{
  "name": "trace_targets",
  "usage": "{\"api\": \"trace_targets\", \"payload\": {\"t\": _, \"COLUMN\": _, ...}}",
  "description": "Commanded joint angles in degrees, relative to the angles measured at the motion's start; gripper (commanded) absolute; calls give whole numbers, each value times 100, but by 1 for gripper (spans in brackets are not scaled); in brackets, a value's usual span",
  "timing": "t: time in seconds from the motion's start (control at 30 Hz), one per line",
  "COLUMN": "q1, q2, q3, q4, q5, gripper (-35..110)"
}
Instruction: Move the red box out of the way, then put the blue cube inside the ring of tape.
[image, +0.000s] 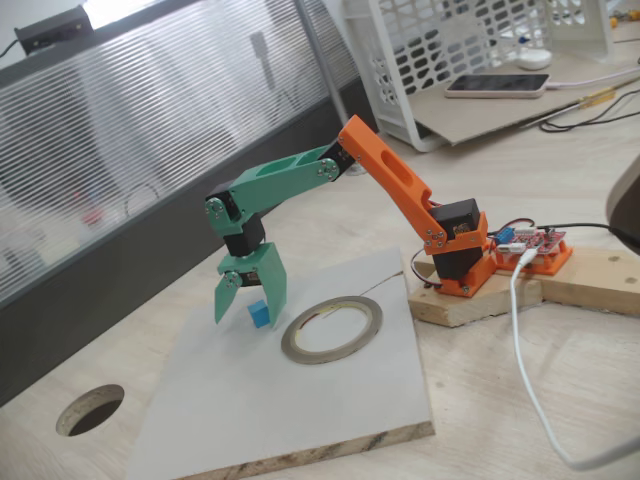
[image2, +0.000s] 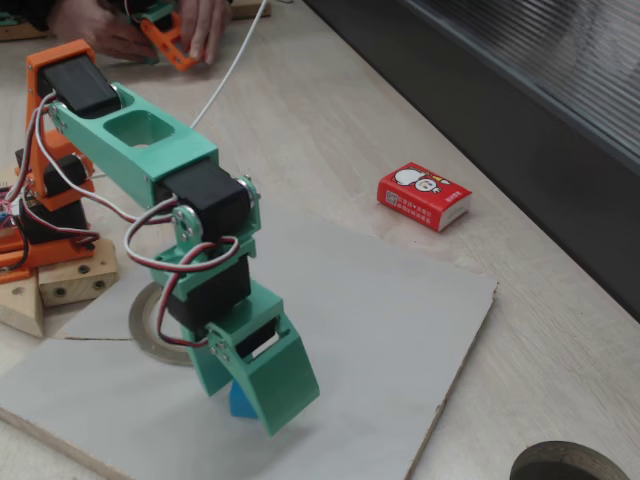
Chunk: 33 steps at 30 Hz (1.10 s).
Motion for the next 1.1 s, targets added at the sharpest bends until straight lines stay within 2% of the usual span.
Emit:
{"api": "trace_targets", "payload": {"t": 0.0, "q1": 35, "q2": 123, "q3": -149, "q4": 9, "q5": 123, "gripper": 66}}
{"api": "trace_targets", "payload": {"t": 0.6, "q1": 26, "q2": 97, "q3": -149, "q4": 9, "q5": 123, "gripper": 65}}
{"api": "trace_targets", "payload": {"t": 0.7, "q1": 26, "q2": 105, "q3": -149, "q4": 26, "q5": 123, "gripper": 56}}
{"api": "trace_targets", "payload": {"t": 0.9, "q1": 26, "q2": 158, "q3": -158, "q4": -26, "q5": 123, "gripper": 26}}
{"api": "trace_targets", "payload": {"t": 1.07, "q1": 26, "q2": 158, "q3": -158, "q4": -26, "q5": 123, "gripper": 17}}
